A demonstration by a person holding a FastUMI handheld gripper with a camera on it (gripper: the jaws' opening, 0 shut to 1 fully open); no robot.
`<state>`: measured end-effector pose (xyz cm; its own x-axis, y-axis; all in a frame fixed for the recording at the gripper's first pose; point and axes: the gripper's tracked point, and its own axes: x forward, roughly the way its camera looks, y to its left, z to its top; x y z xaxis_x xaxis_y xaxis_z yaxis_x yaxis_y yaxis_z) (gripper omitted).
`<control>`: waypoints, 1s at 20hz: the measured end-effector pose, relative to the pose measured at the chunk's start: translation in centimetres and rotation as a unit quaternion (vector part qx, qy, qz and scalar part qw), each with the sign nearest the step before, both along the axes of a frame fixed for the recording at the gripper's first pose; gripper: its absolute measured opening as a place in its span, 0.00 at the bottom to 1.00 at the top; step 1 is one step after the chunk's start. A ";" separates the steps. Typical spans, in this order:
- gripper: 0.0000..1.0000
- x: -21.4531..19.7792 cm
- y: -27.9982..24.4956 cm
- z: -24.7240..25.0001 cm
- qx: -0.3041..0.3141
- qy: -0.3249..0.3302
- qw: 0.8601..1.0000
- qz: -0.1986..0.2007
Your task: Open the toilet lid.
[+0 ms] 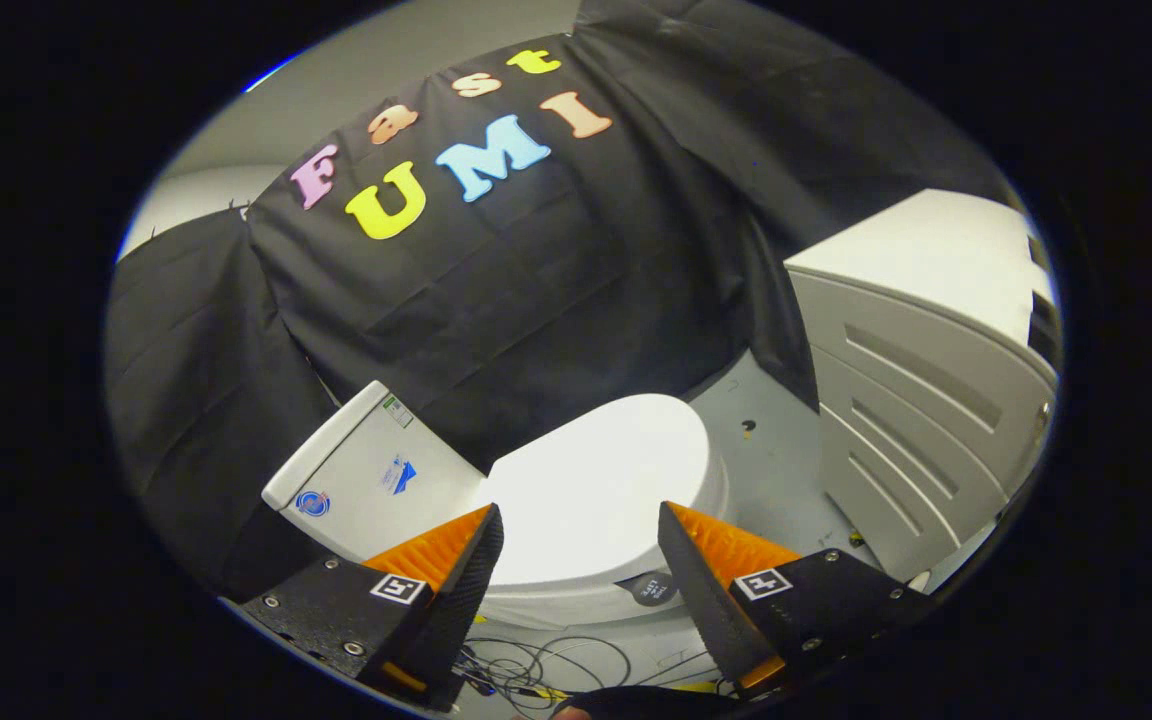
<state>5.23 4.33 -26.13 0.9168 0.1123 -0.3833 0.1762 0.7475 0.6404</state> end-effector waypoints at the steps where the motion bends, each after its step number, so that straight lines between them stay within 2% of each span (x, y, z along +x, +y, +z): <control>1: 0.96 0.2 0.4 -0.6 0.020 -0.002 1.000 -0.004; 5: 0.96 0.8 1.5 -4.1 0.090 0.011 0.995 -0.034; 9: 0.96 0.3 2.1 -9.5 0.155 0.056 0.984 -0.071; 15: 0.95 0.2 0.9 -14.3 0.198 0.080 0.970 -0.116; 18: 0.94 1.1 1.3 -15.7 0.220 0.082 0.965 -0.118; 20: 0.94 1.2 2.2 -16.7 0.235 0.076 0.963 -0.105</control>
<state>6.47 6.57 -42.85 0.8753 0.1243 -0.4673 0.4105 0.3198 0.8539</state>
